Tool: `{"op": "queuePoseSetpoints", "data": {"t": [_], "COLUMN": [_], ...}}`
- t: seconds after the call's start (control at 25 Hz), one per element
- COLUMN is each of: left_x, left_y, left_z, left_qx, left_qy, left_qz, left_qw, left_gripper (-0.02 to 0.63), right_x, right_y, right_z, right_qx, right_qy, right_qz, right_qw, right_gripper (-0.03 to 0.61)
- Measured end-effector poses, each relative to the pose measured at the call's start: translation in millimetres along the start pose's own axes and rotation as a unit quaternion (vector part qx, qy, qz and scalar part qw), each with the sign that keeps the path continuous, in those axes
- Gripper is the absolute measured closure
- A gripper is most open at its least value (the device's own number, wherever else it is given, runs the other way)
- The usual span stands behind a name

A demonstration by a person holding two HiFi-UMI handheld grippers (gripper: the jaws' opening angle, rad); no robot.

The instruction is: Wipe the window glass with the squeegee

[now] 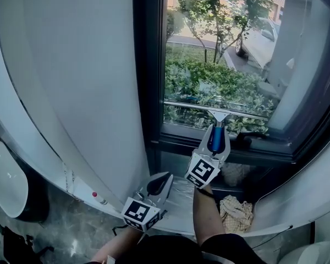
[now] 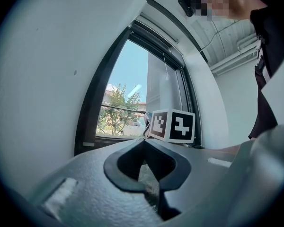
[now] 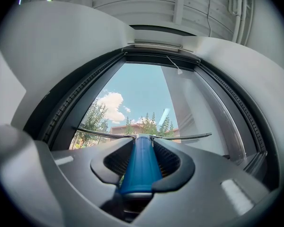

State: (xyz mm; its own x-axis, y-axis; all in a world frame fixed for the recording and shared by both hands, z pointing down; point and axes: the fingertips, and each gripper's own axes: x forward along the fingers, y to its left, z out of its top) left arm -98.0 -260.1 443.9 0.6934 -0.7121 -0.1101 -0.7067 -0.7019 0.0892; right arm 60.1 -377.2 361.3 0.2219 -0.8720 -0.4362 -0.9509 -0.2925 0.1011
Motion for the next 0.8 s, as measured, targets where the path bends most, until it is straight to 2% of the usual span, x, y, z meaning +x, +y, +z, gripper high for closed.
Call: {"op": "queuePoseSetpoints", "data": {"t": [0.8], "left_x": [-11.2], "left_y": [-4.8], "left_z": [0.6], "left_qx": [-0.001], "left_qy": [0.002], "left_qz": [0.002], "left_qw": [1.0000], "left_gripper": [0.614], "right_x": [-9.1], "right_y": [0.5], "right_z": [-17.6], "right_qx": [0.013], "right_qy": [0.040], "right_qz": [0.003], "right_qw": [0.999], "right_gripper": [0.451]}}
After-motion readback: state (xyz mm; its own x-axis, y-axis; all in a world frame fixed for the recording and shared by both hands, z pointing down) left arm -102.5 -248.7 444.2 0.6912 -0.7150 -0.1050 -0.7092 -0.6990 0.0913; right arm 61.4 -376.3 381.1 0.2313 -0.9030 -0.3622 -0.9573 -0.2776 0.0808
